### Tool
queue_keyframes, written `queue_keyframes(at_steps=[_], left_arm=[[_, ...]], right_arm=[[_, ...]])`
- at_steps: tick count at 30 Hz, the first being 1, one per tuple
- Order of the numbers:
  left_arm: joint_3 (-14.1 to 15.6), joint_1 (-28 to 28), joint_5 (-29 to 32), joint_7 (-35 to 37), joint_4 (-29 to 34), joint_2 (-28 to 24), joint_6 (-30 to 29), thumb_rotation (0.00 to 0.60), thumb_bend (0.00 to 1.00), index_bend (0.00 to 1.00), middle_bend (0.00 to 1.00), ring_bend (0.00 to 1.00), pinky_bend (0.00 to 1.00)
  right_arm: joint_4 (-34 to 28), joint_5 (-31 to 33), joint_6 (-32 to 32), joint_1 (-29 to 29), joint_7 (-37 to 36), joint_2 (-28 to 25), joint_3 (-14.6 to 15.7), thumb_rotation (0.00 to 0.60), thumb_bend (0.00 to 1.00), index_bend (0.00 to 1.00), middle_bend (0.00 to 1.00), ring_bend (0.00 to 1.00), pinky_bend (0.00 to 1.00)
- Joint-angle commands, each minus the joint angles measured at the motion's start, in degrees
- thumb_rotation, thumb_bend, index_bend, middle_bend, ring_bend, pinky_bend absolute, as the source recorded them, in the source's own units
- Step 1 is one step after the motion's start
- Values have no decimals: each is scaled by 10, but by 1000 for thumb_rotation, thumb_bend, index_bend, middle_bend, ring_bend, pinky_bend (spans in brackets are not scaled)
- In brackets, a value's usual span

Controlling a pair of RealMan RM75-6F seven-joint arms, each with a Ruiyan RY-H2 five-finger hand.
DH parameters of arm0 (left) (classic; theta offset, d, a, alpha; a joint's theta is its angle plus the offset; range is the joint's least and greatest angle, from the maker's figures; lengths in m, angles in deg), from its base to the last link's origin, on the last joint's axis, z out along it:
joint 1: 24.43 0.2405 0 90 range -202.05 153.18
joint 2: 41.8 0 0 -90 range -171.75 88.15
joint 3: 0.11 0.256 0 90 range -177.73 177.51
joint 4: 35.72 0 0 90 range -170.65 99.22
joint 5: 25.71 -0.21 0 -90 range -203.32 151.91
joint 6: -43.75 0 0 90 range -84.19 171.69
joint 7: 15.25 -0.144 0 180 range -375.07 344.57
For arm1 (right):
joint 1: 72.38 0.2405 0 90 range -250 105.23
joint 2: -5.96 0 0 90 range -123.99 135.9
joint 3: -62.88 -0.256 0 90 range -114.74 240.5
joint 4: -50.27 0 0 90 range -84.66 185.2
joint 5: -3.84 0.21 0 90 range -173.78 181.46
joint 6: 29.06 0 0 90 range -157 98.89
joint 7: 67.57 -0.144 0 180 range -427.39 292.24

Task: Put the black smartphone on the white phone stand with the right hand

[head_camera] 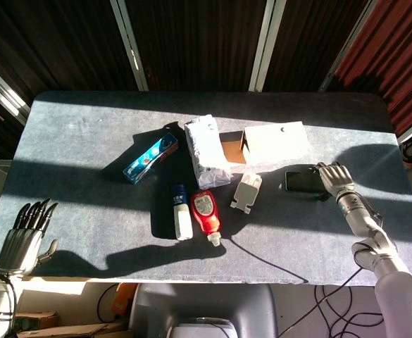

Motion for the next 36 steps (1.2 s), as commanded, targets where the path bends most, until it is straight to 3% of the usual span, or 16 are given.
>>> queue_keyframes(at_steps=[1,15,26,36], left_arm=[[2,0,-3,2,1,-1,1,600,377,0,0,0,28],[5,-1,-11,16,0,-4,-1,600,376,0,0,0,29],[7,0,-14,26,0,-7,-4,600,376,0,0,0,31],[10,2,-23,38,-1,-9,-9,600,374,0,0,0,32]], right_arm=[[3,-1,-2,-3,3,3,2,600,292,849,589,410,308],[-8,-18,-70,-26,1,1,14,600,297,977,715,517,377],[-44,-43,-160,-53,8,-18,30,600,299,986,726,552,416],[-34,-53,-249,-75,69,-12,28,600,307,999,739,619,594]])
